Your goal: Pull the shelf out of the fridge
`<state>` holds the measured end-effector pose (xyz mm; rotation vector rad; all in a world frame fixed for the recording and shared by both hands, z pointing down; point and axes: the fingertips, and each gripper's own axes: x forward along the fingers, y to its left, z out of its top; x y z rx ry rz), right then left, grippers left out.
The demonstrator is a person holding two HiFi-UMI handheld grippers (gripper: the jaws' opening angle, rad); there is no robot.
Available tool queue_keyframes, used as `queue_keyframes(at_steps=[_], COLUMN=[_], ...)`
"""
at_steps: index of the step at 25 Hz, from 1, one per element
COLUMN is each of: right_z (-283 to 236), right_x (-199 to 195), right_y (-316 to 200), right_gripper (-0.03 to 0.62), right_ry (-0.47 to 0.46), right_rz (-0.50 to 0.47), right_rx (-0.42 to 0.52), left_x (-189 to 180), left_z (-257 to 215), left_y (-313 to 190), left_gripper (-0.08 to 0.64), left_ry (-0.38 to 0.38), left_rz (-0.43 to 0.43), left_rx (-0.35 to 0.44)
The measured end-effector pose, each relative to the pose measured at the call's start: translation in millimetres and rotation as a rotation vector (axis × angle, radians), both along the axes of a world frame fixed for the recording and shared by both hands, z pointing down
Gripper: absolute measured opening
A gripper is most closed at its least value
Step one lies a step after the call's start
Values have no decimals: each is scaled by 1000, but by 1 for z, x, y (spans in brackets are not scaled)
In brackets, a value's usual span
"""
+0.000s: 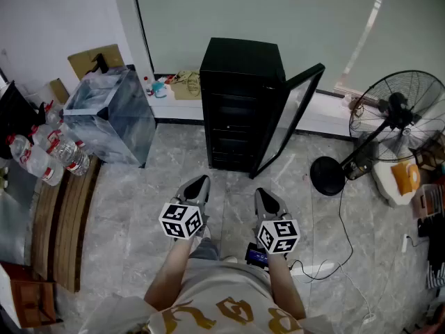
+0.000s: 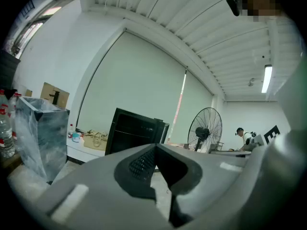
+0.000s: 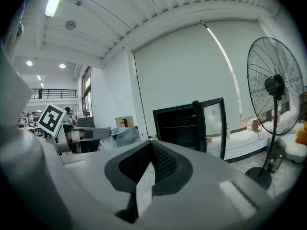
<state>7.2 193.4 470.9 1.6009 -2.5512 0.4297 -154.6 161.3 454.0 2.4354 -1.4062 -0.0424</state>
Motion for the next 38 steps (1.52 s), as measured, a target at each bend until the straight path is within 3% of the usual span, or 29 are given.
queue_keyframes(at_steps=[7, 12, 17, 21, 31, 34, 38], right_z=[-7, -5, 5, 10, 36, 35, 31], right_x=[3, 14, 23, 38, 100, 106, 103], right_y=[5, 8, 3, -12, -125, -174, -240], right_gripper=[25, 26, 104, 112, 112, 112, 113], right_ry=[9, -3, 1, 12, 33, 30, 50], right_rz=[8, 28, 42, 60, 119, 127, 98], right_rx=[7, 10, -13, -19, -85, -94, -107], left_x=[2, 11, 30, 46, 100, 120, 136], left_z=[-3, -1, 4, 15, 54, 57, 63], left_y=[2, 2, -9, -30, -153, -206, -285], left_gripper=[0, 2, 108, 118, 118, 118, 118], left_ry=[-31, 0, 73, 90, 126, 109, 142], left_rz=[-20, -25, 14, 26, 62, 105, 115], left_rx=[-2, -2, -13, -36, -119, -133, -161])
